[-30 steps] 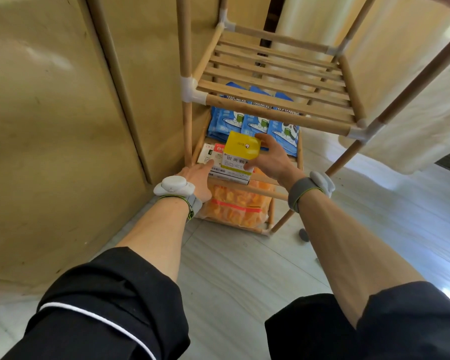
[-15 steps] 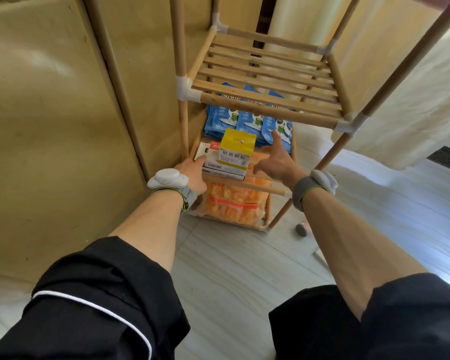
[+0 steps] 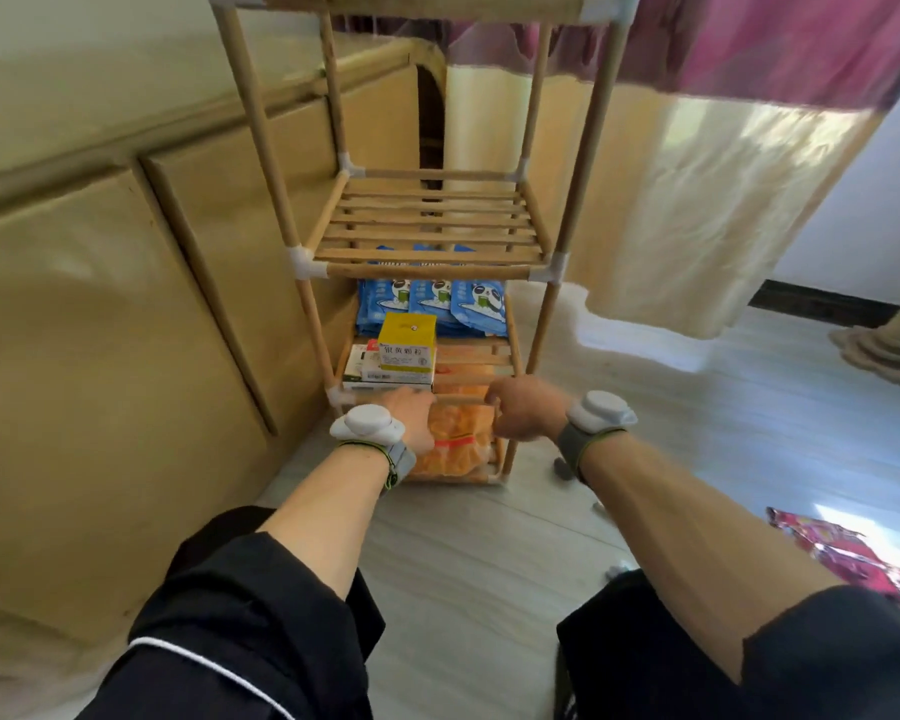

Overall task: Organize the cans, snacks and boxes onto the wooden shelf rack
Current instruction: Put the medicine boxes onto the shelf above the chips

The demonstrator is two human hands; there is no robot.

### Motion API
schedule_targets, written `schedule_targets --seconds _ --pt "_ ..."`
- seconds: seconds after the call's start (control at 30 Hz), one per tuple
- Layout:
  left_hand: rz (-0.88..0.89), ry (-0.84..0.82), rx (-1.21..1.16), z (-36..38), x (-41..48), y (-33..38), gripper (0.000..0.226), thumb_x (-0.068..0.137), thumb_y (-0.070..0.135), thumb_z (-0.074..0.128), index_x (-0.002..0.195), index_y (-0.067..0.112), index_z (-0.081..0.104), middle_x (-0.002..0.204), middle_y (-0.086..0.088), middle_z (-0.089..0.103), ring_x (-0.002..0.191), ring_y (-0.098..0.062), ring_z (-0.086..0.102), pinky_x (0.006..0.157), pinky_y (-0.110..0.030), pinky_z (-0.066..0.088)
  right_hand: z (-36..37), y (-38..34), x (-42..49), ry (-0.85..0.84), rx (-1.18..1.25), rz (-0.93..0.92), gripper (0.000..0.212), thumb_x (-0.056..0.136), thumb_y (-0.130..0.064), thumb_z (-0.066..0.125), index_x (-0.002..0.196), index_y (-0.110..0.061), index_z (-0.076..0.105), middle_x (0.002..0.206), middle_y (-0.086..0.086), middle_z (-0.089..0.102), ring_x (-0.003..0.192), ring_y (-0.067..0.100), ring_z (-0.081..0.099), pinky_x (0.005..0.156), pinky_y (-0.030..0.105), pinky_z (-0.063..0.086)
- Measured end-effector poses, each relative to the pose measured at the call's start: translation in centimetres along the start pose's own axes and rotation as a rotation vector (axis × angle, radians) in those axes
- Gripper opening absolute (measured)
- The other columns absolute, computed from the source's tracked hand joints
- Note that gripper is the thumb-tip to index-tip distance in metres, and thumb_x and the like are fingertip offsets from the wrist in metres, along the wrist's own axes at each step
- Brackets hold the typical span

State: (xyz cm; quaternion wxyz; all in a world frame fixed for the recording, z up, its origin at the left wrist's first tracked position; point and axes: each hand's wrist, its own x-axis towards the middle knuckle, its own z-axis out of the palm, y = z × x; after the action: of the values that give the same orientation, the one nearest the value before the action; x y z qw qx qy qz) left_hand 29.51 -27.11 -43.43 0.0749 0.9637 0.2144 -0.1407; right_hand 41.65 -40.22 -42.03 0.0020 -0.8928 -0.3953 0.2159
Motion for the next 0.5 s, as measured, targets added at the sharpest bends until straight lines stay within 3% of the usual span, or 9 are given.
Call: schedule_targets --seconds 0.13,0.23,0.33,0.5 --pt "0.064 -0.060 0.054 -2.5 -0.4 3.7 0.046 0.095 0.021 0.056 0.139 0.011 0.048 0.135 -0.012 0.052 0.118 -0.029 0.056 0.081 -0.032 0.045 -0.4 2.5 -3.8 0.102 0.017 0.038 0.037 0.088 -0.020 0.058 0.125 -0.018 0.063 0.120 0.008 0.066 0.111 0.030 0.062 0.094 0.043 0.055" --pt "0.097 0.018 0.083 -3.8 -0.5 6.3 0.043 0.093 0.022 0.058 0.135 0.015 0.051 0.129 -0.011 0.057 0.111 -0.029 0.059 0.080 -0.034 0.048 -0.8 4.4 -5.9 0.131 0.067 0.076 0.037 0.090 -0.021 0.056 0.126 -0.016 0.063 0.120 0.007 0.066 0.114 0.030 0.060 0.098 0.044 0.053" --pt "0.121 0.114 0.045 -4.0 0.1 8.7 0.038 0.093 0.019 0.059 0.130 0.013 0.056 0.126 -0.010 0.060 0.114 -0.030 0.059 0.090 -0.037 0.047 -1.1 6.1 -7.7 0.176 0.084 0.136 0.043 0.089 -0.020 0.055 0.132 -0.020 0.059 0.129 0.007 0.062 0.119 0.030 0.055 0.102 0.045 0.050" --pt "0.294 0.044 0.113 -4.2 2.4 14.5 0.041 0.095 0.020 0.055 0.135 0.014 0.051 0.132 -0.009 0.055 0.118 -0.026 0.056 0.095 -0.033 0.046 -0.5 9.9 -10.9 0.222 0.088 0.310 0.046 0.088 -0.020 0.054 0.134 -0.023 0.057 0.131 0.008 0.059 0.122 0.031 0.051 0.101 0.045 0.049"
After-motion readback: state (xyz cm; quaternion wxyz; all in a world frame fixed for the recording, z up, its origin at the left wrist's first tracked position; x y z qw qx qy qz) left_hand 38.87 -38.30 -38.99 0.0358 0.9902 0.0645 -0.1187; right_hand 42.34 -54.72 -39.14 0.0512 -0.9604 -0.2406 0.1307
